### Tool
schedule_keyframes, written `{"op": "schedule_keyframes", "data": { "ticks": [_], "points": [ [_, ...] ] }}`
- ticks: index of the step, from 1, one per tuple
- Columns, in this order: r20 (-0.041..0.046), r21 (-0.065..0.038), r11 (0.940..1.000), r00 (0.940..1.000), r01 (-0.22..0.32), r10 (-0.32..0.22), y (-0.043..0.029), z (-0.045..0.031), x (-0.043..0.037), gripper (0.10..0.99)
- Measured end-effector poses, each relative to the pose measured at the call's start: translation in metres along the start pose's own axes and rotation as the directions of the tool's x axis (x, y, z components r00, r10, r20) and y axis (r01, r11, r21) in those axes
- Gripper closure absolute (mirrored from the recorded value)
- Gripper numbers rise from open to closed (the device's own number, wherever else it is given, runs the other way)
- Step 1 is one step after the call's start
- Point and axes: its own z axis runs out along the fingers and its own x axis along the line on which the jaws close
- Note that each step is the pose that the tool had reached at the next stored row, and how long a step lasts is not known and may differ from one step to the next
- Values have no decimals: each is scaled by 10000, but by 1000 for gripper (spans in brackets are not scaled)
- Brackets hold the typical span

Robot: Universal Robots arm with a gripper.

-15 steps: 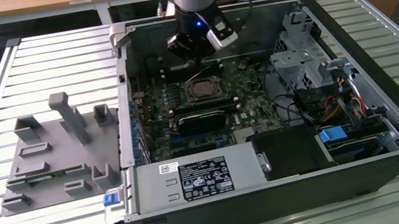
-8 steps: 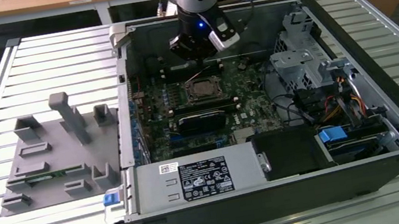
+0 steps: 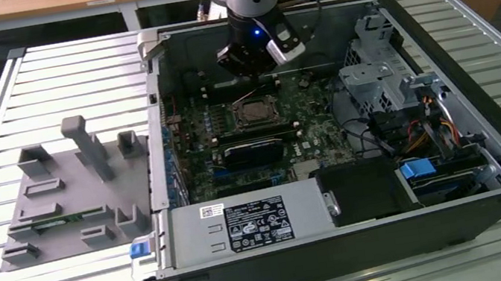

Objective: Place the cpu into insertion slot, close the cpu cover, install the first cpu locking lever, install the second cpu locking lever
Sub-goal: 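Install the first cpu locking lever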

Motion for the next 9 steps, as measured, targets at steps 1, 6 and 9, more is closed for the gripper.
{"op": "schedule_keyframes", "data": {
  "ticks": [1,6,9],
  "points": [
    [0,0,10000,10000,0,0,-1,9,-6,980],
    [0,0,10000,10000,0,0,-6,67,-26,980],
    [0,0,10000,10000,0,0,-9,102,-37,980]
  ]
}}
